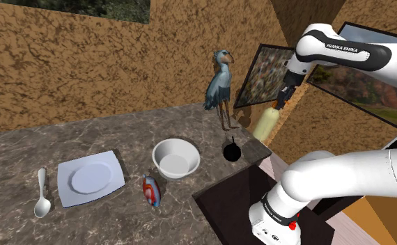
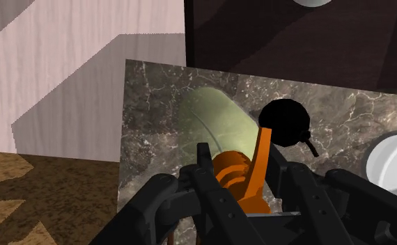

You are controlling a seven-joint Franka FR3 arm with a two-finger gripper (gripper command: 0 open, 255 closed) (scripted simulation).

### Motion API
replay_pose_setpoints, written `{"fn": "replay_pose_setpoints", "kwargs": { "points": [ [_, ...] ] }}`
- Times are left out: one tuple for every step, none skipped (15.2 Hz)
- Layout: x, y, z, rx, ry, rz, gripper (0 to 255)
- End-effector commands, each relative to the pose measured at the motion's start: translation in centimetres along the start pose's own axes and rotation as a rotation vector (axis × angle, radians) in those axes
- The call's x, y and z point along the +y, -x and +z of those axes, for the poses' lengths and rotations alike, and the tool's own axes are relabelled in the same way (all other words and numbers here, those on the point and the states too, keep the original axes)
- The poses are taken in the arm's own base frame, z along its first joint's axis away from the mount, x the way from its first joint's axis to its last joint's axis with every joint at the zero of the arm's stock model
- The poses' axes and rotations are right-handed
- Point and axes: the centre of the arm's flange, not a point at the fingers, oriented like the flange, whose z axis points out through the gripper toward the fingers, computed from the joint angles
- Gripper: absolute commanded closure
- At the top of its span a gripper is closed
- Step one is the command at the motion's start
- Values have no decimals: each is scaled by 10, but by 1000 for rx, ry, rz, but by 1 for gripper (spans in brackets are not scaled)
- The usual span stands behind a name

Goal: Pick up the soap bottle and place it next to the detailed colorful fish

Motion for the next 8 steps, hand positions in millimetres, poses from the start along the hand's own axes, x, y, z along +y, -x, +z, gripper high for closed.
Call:
{"fn": "replay_pose_setpoints", "kwargs": {
  "points": [
    [-1,0,-11,0,0,0,255],
    [-1,1,-16,0,0,0,255],
    [-2,1,-21,0,0,0,255],
    [-2,2,-27,0,0,0,255],
    [-2,2,-32,0,0,0,255],
    [-2,3,-37,0,0,0,255],
    [-2,3,-42,0,0,0,255],
    [-3,4,-48,0,0,0,255]
  ]
}}
